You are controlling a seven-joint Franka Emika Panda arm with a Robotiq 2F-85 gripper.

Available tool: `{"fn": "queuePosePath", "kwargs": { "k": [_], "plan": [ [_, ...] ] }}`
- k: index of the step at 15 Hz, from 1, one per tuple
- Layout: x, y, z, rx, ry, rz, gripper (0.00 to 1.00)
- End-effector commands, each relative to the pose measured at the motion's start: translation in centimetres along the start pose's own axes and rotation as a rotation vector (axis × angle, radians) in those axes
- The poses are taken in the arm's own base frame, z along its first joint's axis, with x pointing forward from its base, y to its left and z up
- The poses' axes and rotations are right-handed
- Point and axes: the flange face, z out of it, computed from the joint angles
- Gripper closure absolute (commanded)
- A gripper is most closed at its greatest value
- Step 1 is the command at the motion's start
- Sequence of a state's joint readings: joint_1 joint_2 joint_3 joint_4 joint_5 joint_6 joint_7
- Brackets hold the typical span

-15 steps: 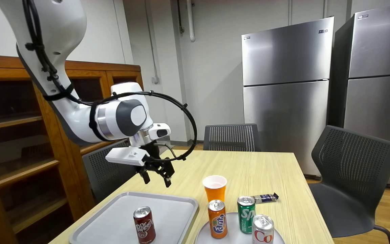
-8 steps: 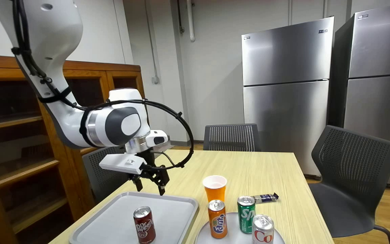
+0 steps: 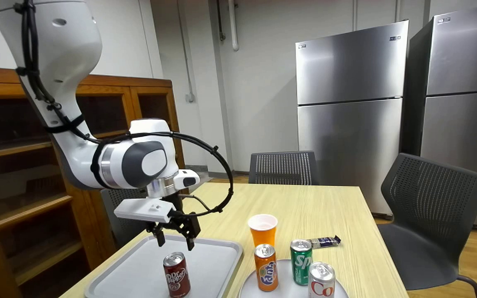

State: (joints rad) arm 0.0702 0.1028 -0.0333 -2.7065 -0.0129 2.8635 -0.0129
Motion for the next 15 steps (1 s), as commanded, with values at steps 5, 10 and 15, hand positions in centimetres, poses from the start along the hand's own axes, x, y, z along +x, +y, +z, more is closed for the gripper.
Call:
{"fn": "queuePosePath", "kwargs": {
  "k": [5,10,15],
  "plan": [
    [-0.7,-0.8,2.0,0.003,-0.04,-0.042,0.0],
    [-1.1,-0.8,2.9,0.0,-0.067,-0.044,0.0],
    [-1.4,-0.8,3.5,0.001,-0.08,-0.049,0.34]
  ]
}}
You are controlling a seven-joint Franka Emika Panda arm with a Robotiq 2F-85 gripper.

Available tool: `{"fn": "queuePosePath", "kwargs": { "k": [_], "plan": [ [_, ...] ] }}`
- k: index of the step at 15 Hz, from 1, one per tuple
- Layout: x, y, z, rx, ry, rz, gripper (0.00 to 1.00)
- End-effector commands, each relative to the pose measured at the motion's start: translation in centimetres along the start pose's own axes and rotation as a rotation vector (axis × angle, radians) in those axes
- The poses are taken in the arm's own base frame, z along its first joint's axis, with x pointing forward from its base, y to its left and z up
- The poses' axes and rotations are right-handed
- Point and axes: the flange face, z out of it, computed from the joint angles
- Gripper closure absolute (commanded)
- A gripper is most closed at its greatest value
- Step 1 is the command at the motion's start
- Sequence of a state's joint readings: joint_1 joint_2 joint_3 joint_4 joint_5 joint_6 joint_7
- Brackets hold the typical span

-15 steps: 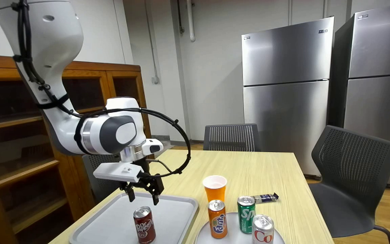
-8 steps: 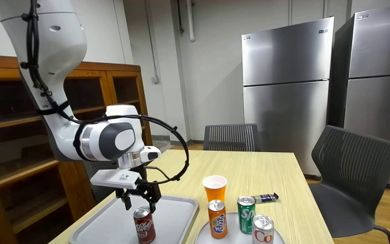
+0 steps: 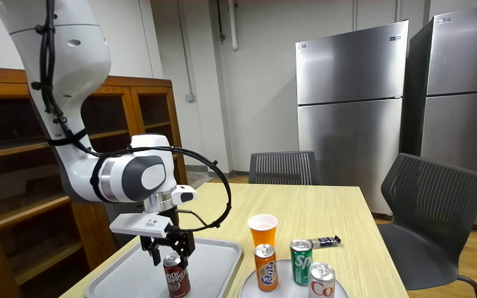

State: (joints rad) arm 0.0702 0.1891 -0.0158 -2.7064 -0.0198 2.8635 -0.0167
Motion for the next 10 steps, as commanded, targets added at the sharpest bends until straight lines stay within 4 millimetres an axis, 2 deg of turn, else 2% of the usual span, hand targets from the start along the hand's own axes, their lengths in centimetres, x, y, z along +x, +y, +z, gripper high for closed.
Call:
{"fn": "queuePosePath", "kwargs": {
  "k": [1,3,4,10],
  "plan": [
    [0.0,0.0,0.1,-0.002,0.004,-0.02,0.42],
    [-0.1,0.2,-0.2,-0.004,0.006,-0.022,0.58],
    [-0.2,0.2,-0.4,-0.002,0.005,-0.021,0.62],
    [-1.1,0.7,-2.8,0.006,0.037,-0.006,0.62]
  ]
}}
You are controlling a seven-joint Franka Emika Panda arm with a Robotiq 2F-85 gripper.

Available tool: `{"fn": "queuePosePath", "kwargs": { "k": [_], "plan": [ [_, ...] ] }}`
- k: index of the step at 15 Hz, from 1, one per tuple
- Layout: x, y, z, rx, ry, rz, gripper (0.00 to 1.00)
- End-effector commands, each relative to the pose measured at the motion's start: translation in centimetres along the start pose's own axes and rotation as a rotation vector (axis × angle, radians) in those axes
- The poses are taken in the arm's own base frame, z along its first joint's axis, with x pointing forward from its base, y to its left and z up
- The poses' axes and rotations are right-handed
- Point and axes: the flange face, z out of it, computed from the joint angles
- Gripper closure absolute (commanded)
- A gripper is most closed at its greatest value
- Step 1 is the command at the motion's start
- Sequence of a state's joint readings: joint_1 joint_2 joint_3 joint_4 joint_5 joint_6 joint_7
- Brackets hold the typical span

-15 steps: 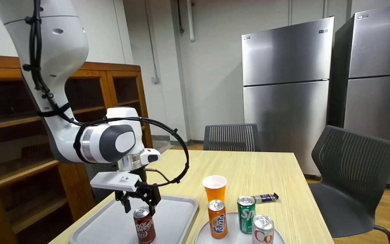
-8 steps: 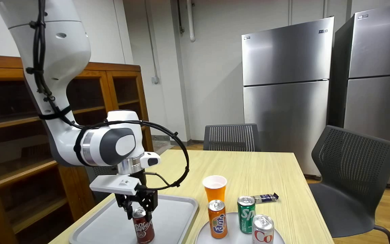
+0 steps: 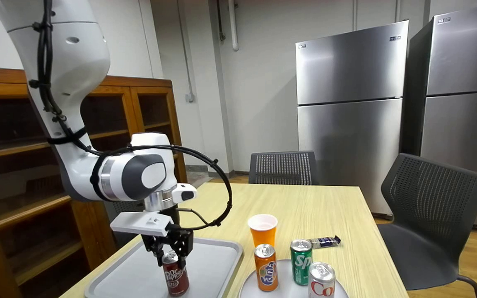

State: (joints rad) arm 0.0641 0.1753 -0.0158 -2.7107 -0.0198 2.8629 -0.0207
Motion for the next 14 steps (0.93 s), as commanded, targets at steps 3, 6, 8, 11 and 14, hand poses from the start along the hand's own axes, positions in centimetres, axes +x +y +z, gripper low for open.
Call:
{"fn": "queuePosePath", "kwargs": {
  "k": [3,6,8,11,14],
  "plan": [
    [-1.7,1.2,-3.4,0.004,0.037,0.023,0.62],
    [-2.6,2.2,-4.1,-0.001,0.043,0.065,0.62],
    [-1.6,3.2,-4.3,0.003,0.043,0.102,0.62],
    [-1.8,5.4,-4.5,0.001,0.048,0.175,0.62],
    [-2.3,8.2,-4.4,-0.002,0.05,0.255,0.62]
  ]
}}
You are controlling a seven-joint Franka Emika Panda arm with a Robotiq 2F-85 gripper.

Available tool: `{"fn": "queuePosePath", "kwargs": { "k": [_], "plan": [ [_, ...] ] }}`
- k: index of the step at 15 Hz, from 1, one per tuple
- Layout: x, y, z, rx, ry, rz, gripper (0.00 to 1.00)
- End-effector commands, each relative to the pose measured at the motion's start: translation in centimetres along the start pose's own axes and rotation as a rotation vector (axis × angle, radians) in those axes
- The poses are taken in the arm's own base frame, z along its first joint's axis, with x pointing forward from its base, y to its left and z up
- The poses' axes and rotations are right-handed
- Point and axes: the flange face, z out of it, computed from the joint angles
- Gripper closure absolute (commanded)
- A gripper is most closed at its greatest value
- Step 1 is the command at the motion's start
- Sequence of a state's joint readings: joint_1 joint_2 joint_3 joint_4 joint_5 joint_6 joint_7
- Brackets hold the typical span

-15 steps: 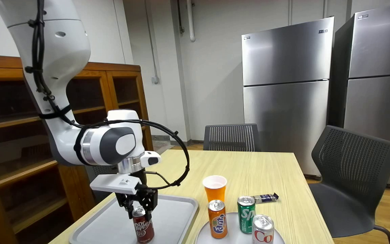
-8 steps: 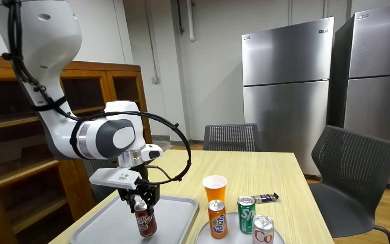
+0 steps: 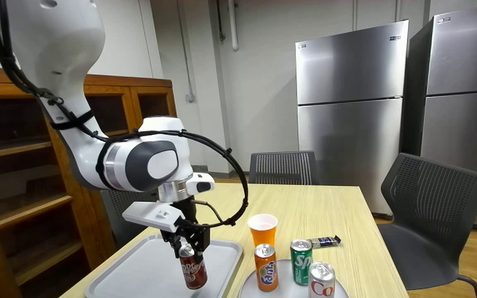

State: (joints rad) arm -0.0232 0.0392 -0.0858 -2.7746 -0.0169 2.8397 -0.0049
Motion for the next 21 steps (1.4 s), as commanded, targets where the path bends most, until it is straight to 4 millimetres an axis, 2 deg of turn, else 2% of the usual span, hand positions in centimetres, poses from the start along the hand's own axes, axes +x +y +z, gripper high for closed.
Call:
{"fn": "queuePosePath", "kwargs": {
  "k": [1,7,11,16,21],
  "plan": [
    [-0.1,3.2,-1.0,-0.004,0.001,0.103,0.62],
    [-1.2,9.0,-0.7,-0.017,-0.004,0.231,0.62],
    [-2.2,12.0,-0.4,-0.025,-0.011,0.295,0.62],
    [-3.2,14.7,-0.1,-0.032,-0.018,0.361,0.62],
    [-3.4,17.0,0.4,-0.041,-0.027,0.413,0.62]
  ]
}}
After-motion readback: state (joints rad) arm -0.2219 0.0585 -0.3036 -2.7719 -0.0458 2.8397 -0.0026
